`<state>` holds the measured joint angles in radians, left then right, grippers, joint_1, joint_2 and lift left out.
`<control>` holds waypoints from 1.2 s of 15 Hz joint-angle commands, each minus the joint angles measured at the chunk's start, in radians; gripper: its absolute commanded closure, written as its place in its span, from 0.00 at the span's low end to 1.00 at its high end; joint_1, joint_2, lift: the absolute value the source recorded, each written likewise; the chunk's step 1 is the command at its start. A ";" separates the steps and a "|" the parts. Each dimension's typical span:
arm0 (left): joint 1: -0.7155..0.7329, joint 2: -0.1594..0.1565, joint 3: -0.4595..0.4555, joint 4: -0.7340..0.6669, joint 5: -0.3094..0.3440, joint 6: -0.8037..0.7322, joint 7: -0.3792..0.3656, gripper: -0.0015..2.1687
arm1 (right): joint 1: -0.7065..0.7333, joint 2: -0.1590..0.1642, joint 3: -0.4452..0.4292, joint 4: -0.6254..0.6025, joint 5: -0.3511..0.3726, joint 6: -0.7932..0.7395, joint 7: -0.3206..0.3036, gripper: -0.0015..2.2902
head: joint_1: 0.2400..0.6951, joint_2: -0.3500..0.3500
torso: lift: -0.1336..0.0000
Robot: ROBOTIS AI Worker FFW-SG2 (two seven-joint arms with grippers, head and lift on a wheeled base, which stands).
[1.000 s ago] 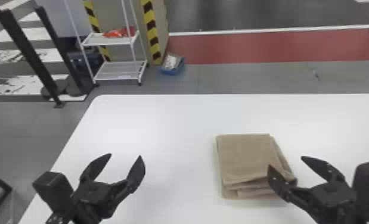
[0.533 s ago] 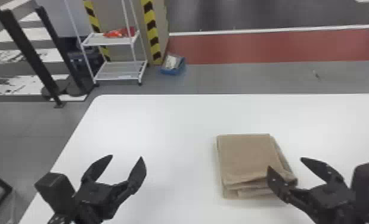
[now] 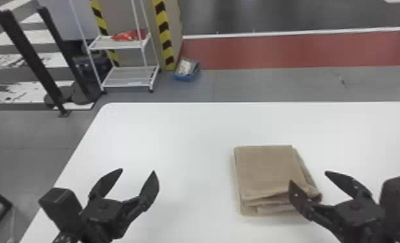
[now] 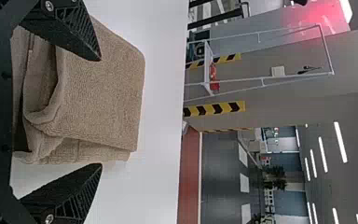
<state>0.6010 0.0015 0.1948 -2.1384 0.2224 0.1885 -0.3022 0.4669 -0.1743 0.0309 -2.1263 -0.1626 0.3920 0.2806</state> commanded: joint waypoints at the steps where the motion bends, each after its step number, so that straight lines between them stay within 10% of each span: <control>1: 0.000 -0.004 0.000 0.000 0.000 0.001 0.000 0.04 | 0.001 0.001 0.000 0.000 0.000 0.000 0.000 0.03 | 1.00 0.69 | 0.07; 18: 0.000 -0.004 -0.001 0.003 0.000 0.001 0.000 0.04 | 0.001 0.003 0.003 0.002 0.002 0.000 0.000 0.03 | 1.00 0.69 | 0.07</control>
<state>0.6013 0.0015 0.1930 -2.1358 0.2224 0.1884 -0.3022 0.4674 -0.1718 0.0331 -2.1245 -0.1626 0.3920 0.2806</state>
